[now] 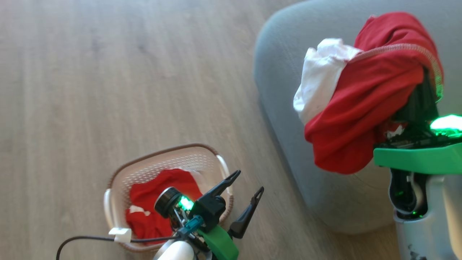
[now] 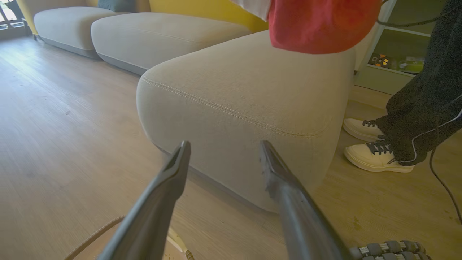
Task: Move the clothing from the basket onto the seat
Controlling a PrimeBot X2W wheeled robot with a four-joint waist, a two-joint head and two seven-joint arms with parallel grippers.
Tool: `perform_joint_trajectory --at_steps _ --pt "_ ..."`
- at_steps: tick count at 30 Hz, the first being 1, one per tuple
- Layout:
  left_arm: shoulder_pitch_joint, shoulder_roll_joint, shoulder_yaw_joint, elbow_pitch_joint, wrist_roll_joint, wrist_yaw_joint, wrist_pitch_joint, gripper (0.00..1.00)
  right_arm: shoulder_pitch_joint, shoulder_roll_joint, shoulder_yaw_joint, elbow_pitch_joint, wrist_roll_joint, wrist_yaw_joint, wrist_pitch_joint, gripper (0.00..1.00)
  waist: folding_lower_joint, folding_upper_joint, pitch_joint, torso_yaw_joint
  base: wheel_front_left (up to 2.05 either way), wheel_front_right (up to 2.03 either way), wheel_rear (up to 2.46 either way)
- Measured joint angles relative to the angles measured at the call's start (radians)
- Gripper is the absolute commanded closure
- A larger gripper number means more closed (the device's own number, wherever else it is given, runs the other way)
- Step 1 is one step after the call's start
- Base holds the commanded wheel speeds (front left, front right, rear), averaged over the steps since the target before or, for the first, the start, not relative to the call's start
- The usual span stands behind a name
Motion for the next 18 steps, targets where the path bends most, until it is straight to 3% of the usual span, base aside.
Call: perform_joint_trajectory --at_steps 12,18 --pt "-0.051 0.001 0.001 0.025 0.030 -0.010 0.000 0.00 -0.032 0.004 -0.044 -0.009 0.013 0.000 0.000 1.00 0.0000 0.0000 0.075 -0.214 0.00 0.00 0.00" --pt "-0.105 0.001 -0.059 0.038 0.009 -0.018 0.000 0.00 -0.028 0.007 -0.155 -0.045 0.010 0.000 0.000 1.00 0.0000 0.0000 0.107 -0.275 0.00 0.00 0.00"
